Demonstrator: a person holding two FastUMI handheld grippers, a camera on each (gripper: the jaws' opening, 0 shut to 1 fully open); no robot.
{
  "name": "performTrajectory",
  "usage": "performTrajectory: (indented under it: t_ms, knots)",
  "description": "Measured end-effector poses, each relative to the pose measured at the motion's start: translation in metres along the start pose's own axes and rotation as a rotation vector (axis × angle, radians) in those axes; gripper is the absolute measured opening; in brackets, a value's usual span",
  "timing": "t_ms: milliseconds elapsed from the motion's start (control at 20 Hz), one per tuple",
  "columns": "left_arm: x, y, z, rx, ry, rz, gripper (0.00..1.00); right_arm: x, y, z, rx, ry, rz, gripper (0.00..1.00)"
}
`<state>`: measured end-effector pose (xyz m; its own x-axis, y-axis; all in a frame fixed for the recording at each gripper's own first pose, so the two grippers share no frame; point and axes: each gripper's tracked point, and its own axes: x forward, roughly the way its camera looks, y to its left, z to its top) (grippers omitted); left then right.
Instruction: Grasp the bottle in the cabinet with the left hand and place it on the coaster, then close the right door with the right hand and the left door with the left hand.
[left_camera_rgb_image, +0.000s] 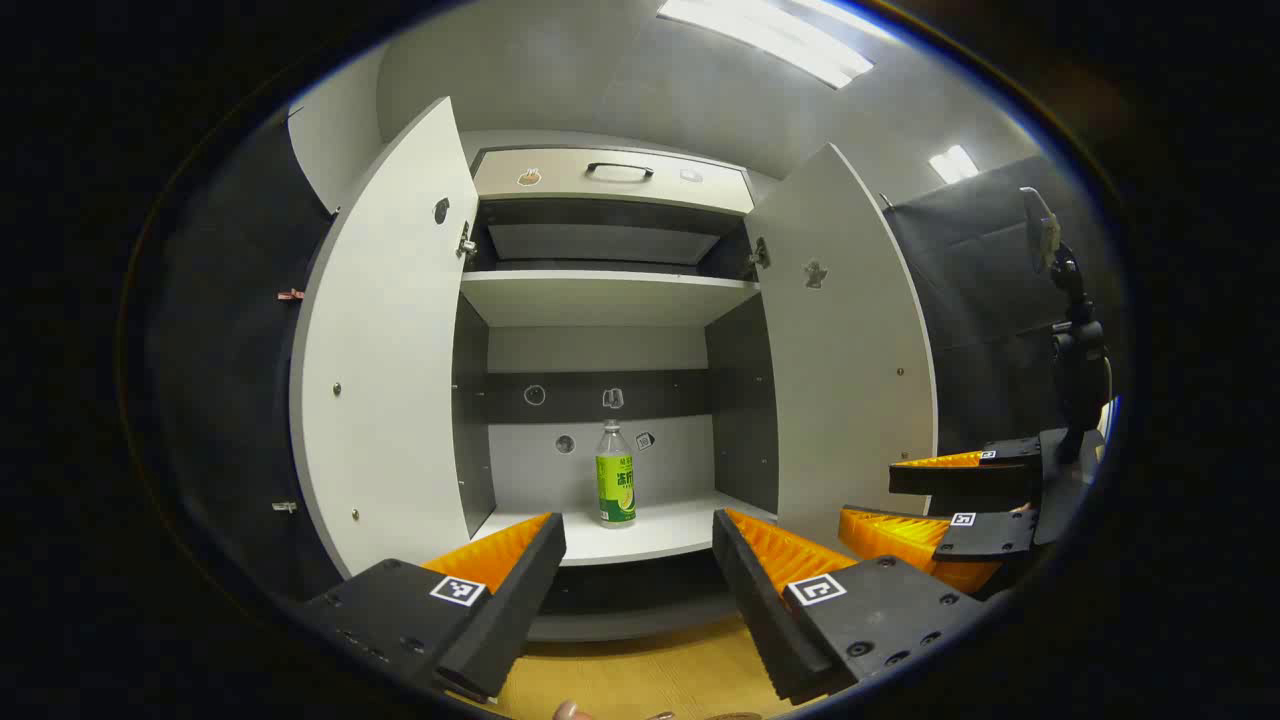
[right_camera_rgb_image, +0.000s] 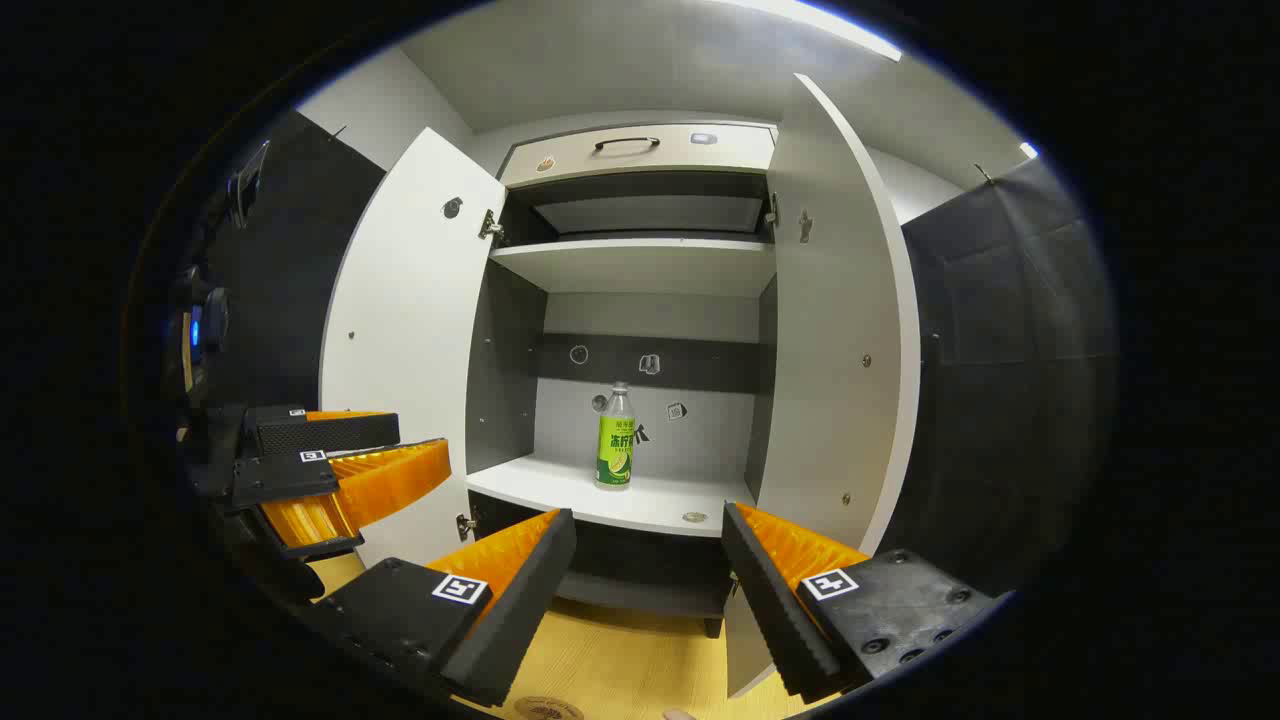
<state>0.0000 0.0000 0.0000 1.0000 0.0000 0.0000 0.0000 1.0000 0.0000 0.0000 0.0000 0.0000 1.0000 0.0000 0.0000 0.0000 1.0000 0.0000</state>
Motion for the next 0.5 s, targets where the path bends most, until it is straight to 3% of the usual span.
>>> performTrajectory:
  t_ms: [500]
  knots:
    - [0.009, 0.011, -0.008, -0.017, 0.011, -0.018, 0.94, 0.012, 0.0, 0.003, -0.017, 0.004, -0.03, 0.98]
